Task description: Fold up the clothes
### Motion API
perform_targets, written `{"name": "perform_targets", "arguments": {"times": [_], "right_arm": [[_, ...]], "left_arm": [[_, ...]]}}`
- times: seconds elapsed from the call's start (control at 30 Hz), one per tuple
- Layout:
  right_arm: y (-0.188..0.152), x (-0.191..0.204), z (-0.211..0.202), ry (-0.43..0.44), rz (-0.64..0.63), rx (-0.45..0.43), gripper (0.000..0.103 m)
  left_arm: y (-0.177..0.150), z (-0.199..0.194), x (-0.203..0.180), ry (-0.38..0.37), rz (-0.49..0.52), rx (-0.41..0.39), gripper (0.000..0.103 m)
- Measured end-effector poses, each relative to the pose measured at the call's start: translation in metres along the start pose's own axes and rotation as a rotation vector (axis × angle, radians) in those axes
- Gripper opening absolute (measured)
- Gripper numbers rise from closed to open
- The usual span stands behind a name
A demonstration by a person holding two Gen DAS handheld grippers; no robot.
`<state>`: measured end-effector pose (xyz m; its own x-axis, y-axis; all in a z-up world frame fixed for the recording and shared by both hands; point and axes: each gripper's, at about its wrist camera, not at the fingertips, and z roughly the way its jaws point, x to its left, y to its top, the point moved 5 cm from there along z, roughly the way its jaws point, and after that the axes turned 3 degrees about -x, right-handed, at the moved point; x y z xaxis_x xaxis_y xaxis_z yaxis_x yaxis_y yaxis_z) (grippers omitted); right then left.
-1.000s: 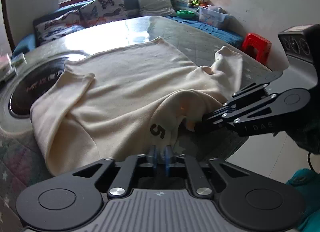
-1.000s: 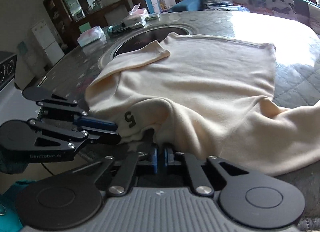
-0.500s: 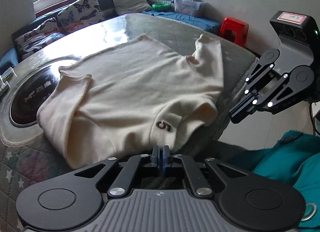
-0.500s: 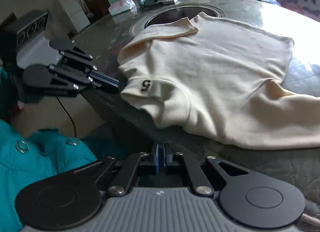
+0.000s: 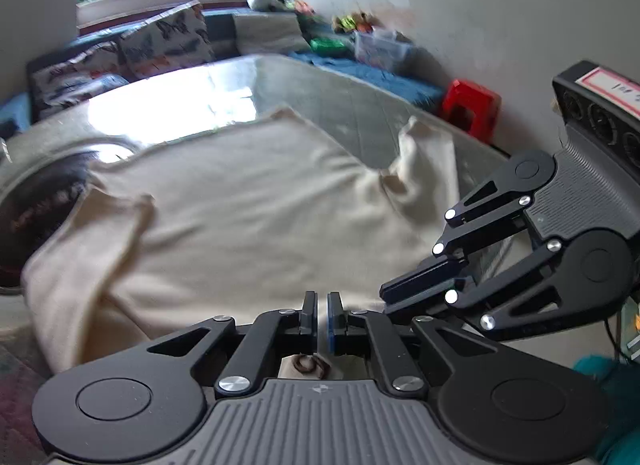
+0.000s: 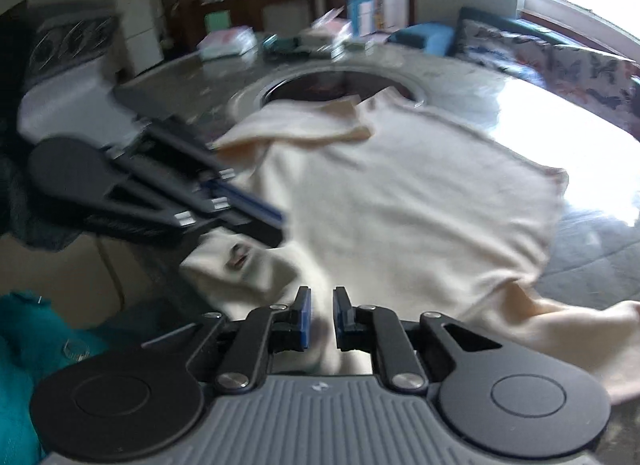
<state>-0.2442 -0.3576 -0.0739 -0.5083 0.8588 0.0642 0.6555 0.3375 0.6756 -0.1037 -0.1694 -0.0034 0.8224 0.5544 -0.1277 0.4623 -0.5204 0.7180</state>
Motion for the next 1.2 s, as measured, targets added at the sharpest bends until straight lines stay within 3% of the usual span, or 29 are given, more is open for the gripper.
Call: {"name": "perform_targets", "arguments": {"times": [0.1,0.27,0.4,0.5,0.53,0.6,0.83,0.9,1.03,1.2], "right_arm": [[-0.004,0.007,-0.002,0.024,-0.045,0.010,0.013],[0.018,-0.018,-0.007,-0.013,0.019,-0.051,0.021],[0.037,-0.051,0.002,-0.101,0.062,-0.087,0.026],[0.046,-0.074,0.014,-0.142,0.114,-0.090,0.026],[0.047,-0.081,0.016,-0.148,0.138,-0.090,0.026],[0.047,-0.091,0.023,-0.160,0.178,-0.088,0.028],[0.044,-0.099,0.039,-0.182,0.180,-0.064,0.034],[0.043,-0.098,0.043,-0.181,0.178,-0.058,0.035],[0.042,-0.097,0.048,-0.185,0.173,-0.040,0.041],[0.040,-0.095,0.050,-0.188,0.162,-0.032,0.044]], "left_arm": [[-0.007,0.001,0.002,-0.012,0.002,0.024,0.006],[0.009,-0.006,0.025,0.031,-0.085,-0.042,0.008],[0.029,-0.004,0.050,0.185,-0.111,-0.109,0.010],[0.041,-0.001,0.065,0.312,-0.098,-0.141,0.026],[0.045,0.002,0.070,0.351,-0.093,-0.147,0.036],[0.052,0.010,0.076,0.418,-0.073,-0.147,0.042],[0.055,0.048,0.098,0.464,-0.096,-0.092,0.042],[0.052,0.055,0.103,0.459,-0.124,-0.076,0.040],[0.048,0.052,0.114,0.475,-0.154,-0.082,0.008],[0.042,0.007,0.137,0.499,-0.290,-0.187,0.004]]}}
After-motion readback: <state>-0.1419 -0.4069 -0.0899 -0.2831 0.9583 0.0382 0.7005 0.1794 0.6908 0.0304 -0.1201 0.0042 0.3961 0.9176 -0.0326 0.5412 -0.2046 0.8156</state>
